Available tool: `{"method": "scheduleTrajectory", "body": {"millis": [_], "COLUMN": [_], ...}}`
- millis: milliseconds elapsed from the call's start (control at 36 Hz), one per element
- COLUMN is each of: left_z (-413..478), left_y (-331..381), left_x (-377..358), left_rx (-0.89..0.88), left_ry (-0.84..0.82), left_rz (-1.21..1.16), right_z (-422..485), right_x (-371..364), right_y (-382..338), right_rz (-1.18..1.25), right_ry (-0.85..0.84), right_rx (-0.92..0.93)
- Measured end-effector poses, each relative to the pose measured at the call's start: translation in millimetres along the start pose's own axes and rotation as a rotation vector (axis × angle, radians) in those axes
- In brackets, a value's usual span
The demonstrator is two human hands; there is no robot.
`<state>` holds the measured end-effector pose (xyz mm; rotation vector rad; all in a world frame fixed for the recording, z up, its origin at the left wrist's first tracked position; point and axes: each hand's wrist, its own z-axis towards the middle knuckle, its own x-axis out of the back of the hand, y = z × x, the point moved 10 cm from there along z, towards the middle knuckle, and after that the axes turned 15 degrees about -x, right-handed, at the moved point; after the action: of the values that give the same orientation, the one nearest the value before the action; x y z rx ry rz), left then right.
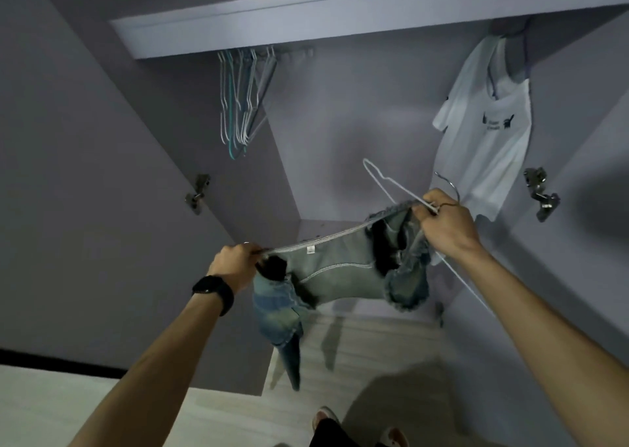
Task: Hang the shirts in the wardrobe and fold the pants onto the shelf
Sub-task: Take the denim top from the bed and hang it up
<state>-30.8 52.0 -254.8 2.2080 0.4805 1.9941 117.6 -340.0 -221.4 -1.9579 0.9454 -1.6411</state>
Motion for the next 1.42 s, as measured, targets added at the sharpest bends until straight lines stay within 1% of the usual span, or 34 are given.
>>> {"method": "scheduleTrajectory", "body": {"millis": [83,194,306,333,444,500,556,611,639,722,806,833,861,889,917,972,1028,1083,1139,1194,1250,1306,1361,1417], "left_z": [2.9,4.7,7.4,9.1,13.1,13.1,12.6,13.2,15.0,23.7,29.0,30.0,31.1,33.5,35.3,36.1,36.7,36.0,35.2,34.8,37.3,41.7,46.4,49.0], "left_y": [5.4,8.2,3.0,2.6,3.3,-2.2,-10.2,-13.1,-11.3,5.5,31.6,40.6,50.1,58.9,65.8,76.7,89.0,100.6,106.9,105.4,106.7,116.0,129.7,137.4], "left_x": [11.7,13.5,16.1,15.7,6.4,3.6,7.8,12.2,12.4,3.4,-1.6,-5.0,-9.7,-14.4,-19.0,-24.1,-21.7,-16.2,-11.2,-8.6,-8.7,-11.6,-17.1,-21.5], "left_rx": [-0.010,0.001,0.043,0.045,0.020,0.042,0.109,0.186,0.206,0.195,0.133,0.118,0.090,0.042,-0.020,-0.143,-0.228,-0.272,-0.273,-0.218,-0.183,-0.200,-0.231,-0.238], "left_ry": [0.066,0.007,0.063,0.059,-0.058,-0.063,0.001,0.075,0.084,0.011,-0.018,-0.045,-0.092,-0.154,-0.218,-0.299,-0.280,-0.214,-0.135,-0.083,-0.056,-0.046,-0.048,-0.057], "left_rz": [0.048,0.151,0.055,0.070,0.322,0.351,0.231,0.010,-0.094,-0.358,-0.591,-0.640,-0.641,-0.572,-0.435,-0.077,0.203,0.388,0.426,0.340,0.277,0.271,0.248,0.223], "right_z": [7.0,6.5,2.1,1.9,-2.7,-5.2,-6.3,-5.9,-4.5,4.5,12.5,14.1,14.9,15.7,15.9,15.9,13.4,4.8,-8.3,-27.3,-52.7,-80.4,-101.9,-118.2], "right_x": [-0.4,-0.1,4.5,6.8,9.2,13.9,22.3,33.6,38.0,38.9,26.9,21.8,16.1,10.1,4.6,-3.4,-6.9,-5.8,-1.6,1.1,2.3,5.6,2.7,-7.6], "right_y": [13.6,20.3,22.5,23.8,24.2,27.7,29.8,31.8,34.0,45.1,57.7,63.0,68.8,74.6,81.1,91.4,98.9,104.8,108.6,107.7,102.7,93.4,91.3,90.9], "right_rz": [0.019,0.062,0.096,0.107,0.104,0.141,0.176,0.184,0.177,0.106,-0.064,-0.116,-0.148,-0.160,-0.162,-0.154,-0.146,-0.135,-0.102,-0.032,0.058,0.146,0.226,0.221], "right_ry": [0.012,0.031,0.054,0.059,0.073,0.097,0.130,0.176,0.194,0.181,0.150,0.143,0.131,0.110,0.089,0.064,0.057,0.056,0.062,0.051,0.030,0.019,-0.044,-0.145], "right_rx": [-0.042,-0.061,-0.042,-0.044,-0.023,-0.024,-0.020,-0.023,-0.030,-0.080,-0.102,-0.111,-0.124,-0.139,-0.159,-0.200,-0.220,-0.231,-0.225,-0.189,-0.151,-0.098,-0.071,-0.065]}}
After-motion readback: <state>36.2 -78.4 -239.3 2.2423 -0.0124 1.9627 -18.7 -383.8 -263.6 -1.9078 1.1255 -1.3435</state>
